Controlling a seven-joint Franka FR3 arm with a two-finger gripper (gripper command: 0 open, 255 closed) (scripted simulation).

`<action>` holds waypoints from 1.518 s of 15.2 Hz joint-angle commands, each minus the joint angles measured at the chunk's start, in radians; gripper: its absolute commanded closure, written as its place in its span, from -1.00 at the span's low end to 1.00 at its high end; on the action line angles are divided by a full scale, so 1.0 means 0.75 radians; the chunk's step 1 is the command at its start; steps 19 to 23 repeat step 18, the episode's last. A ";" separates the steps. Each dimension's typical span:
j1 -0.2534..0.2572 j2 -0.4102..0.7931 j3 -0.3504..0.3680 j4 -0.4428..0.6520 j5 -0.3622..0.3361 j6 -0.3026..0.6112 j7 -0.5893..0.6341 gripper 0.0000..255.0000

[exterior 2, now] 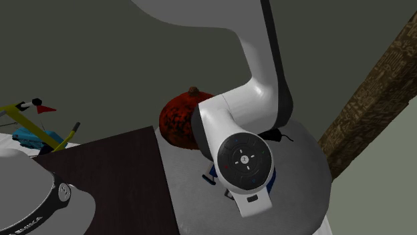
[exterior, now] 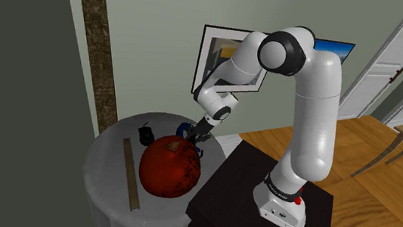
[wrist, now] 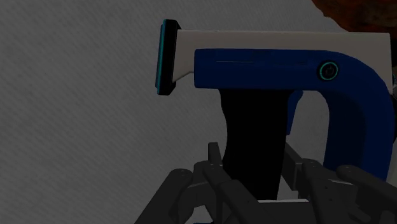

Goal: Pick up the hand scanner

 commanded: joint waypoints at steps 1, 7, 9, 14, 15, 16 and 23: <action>0.001 0.005 0.001 0.003 0.001 0.002 0.001 1.00; 0.023 -0.129 -0.024 -0.064 -0.147 0.014 0.147 1.00; 0.031 -0.173 -0.034 -0.085 -0.202 0.016 0.200 1.00; 0.050 -0.286 -0.062 -0.135 -0.348 0.019 0.340 1.00; 0.054 -0.308 -0.068 -0.144 -0.379 0.019 0.369 1.00; 0.058 -0.331 -0.074 -0.153 -0.410 0.019 0.399 1.00; 0.058 -0.334 -0.074 -0.155 -0.415 0.019 0.404 1.00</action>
